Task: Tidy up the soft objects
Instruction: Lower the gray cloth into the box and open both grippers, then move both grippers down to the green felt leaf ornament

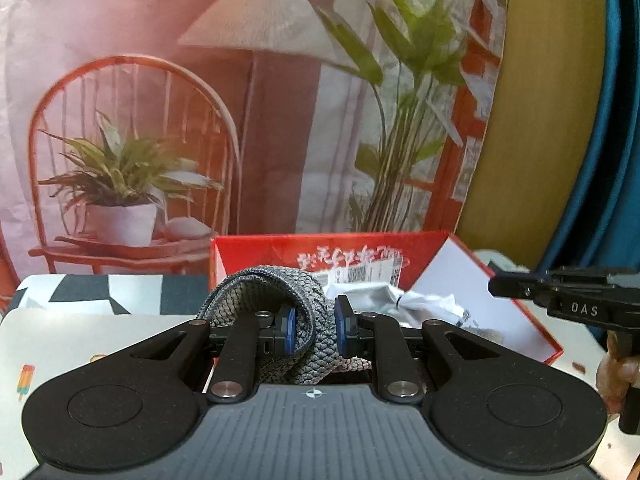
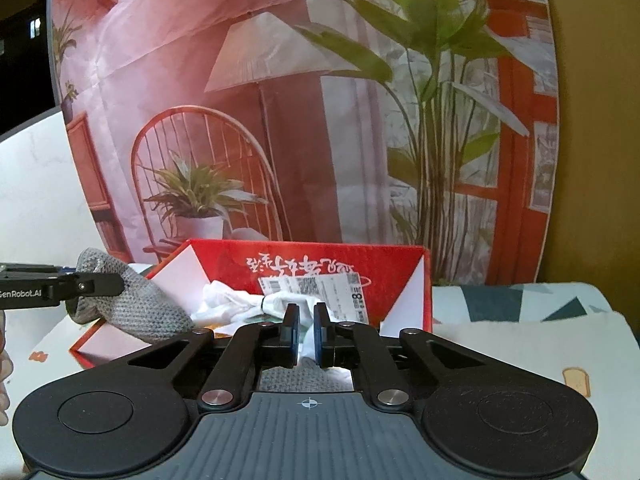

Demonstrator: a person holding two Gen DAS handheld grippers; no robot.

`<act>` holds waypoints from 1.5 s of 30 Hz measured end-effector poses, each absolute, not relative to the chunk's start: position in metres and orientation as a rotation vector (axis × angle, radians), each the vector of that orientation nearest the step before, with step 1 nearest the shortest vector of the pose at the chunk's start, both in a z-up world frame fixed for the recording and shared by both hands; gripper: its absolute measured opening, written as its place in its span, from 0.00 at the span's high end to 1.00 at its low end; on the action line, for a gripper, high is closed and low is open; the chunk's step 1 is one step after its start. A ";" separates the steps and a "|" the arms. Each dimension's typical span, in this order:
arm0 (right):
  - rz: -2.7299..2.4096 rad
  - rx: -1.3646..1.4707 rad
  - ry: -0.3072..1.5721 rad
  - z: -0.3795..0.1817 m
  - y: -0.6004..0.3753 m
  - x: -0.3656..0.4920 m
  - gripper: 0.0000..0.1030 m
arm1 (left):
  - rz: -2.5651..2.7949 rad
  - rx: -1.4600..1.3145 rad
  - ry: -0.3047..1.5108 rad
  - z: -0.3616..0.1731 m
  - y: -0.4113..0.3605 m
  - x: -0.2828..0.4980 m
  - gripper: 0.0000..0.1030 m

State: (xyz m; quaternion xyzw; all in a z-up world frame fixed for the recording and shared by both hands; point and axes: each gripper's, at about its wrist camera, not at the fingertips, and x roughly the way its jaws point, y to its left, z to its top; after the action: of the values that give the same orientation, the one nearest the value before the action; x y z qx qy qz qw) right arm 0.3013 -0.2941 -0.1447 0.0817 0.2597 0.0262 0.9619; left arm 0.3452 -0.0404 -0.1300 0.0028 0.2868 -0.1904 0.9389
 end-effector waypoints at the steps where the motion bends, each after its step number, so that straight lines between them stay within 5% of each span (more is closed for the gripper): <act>1: 0.053 0.161 0.530 -0.146 -0.293 0.304 0.93 | -0.389 0.016 0.599 -0.133 -0.043 0.349 0.80; 15: 0.045 0.195 0.592 -0.166 -0.296 0.303 0.93 | -0.468 0.103 0.757 -0.170 -0.074 0.368 0.81; 17: 0.046 0.198 0.592 -0.165 -0.296 0.300 0.93 | -0.466 0.079 0.749 -0.167 -0.069 0.369 0.73; 19: 0.047 0.206 0.590 -0.163 -0.295 0.295 0.91 | -0.456 0.059 0.726 -0.161 -0.061 0.367 0.38; 20: 0.049 0.213 0.587 -0.162 -0.295 0.292 0.90 | -0.446 0.053 0.707 -0.158 -0.057 0.365 0.34; 30: 0.068 0.246 0.569 -0.152 -0.282 0.248 0.78 | -0.403 0.034 0.638 -0.130 -0.024 0.321 0.29; 41: 0.070 0.243 0.624 -0.176 -0.264 0.182 0.22 | -0.395 -0.015 0.633 -0.153 -0.007 0.242 0.09; 45: 0.074 0.222 0.655 -0.190 -0.255 0.165 0.08 | -0.390 -0.042 0.659 -0.169 -0.004 0.224 0.05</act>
State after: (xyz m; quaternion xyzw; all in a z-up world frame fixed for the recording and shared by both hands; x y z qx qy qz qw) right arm 0.1652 -0.2554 -0.1895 0.1089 0.3210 0.0362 0.9401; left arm 0.2235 -0.0043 -0.1692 -0.0204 0.3216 -0.1901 0.9274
